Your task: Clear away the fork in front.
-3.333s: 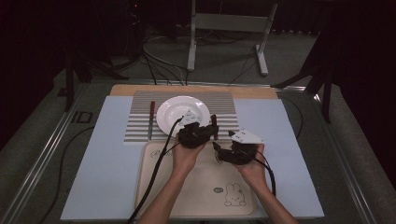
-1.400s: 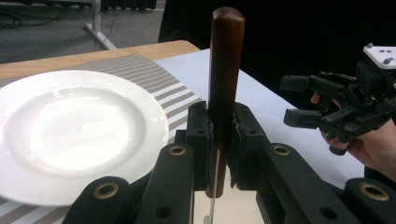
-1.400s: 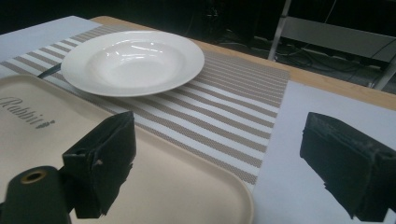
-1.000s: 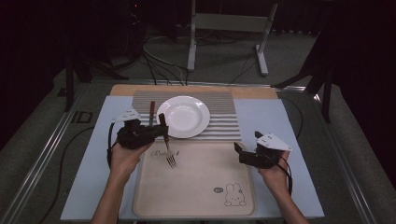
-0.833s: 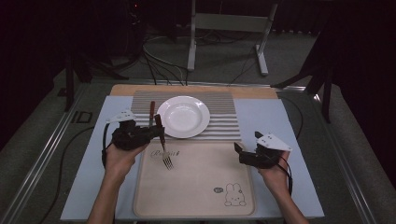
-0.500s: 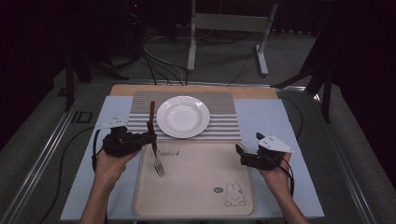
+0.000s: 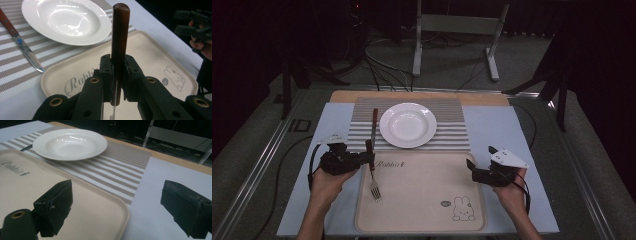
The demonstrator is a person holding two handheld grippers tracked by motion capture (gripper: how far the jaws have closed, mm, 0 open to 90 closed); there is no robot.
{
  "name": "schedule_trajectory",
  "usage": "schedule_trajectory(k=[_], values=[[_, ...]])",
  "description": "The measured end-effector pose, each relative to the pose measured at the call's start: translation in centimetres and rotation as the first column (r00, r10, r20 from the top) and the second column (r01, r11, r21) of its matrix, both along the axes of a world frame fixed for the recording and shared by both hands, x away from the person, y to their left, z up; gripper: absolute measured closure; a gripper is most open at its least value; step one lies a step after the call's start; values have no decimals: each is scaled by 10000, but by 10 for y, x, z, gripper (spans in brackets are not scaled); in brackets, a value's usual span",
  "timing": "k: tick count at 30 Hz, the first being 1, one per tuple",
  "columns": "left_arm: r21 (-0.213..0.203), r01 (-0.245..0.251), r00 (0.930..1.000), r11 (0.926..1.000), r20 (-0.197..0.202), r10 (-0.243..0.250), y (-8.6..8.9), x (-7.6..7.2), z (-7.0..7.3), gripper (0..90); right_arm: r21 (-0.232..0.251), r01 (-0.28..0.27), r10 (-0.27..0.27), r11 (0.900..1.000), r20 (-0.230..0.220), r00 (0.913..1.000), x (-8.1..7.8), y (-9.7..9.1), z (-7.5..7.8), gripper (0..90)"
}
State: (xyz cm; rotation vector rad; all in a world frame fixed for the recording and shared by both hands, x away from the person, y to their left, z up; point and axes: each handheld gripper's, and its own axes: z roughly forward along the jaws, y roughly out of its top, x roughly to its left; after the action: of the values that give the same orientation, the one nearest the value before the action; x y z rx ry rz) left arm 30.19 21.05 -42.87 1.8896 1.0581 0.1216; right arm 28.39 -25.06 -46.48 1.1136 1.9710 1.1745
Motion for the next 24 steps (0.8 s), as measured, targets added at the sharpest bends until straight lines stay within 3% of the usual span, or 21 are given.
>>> schedule_trajectory(k=[2,5,12,21,24], values=[[396,-63,9998,9992,200,55,-1,1,-6,753,257,-49,54,9997,-197,9998,-1,-2,-2,110],[400,-27,9999,9992,155,21,-1,3,-18,744,407,-7,21,9992,-335,9994,-2,-5,-3,110],[442,247,9975,9987,-676,-217,-2,-2,-47,727,411,67,-50,9991,-406,9992,-5,-8,-5,110],[762,287,9925,9967,-1211,-194,2,-14,-59,706,419,90,-73,9991,-407,9991,-6,-9,-5,110],[1156,-126,9923,9932,-1212,267,7,-16,-61,673,428,101,-85,9990,-386,9992,-7,-10,-4,110]])
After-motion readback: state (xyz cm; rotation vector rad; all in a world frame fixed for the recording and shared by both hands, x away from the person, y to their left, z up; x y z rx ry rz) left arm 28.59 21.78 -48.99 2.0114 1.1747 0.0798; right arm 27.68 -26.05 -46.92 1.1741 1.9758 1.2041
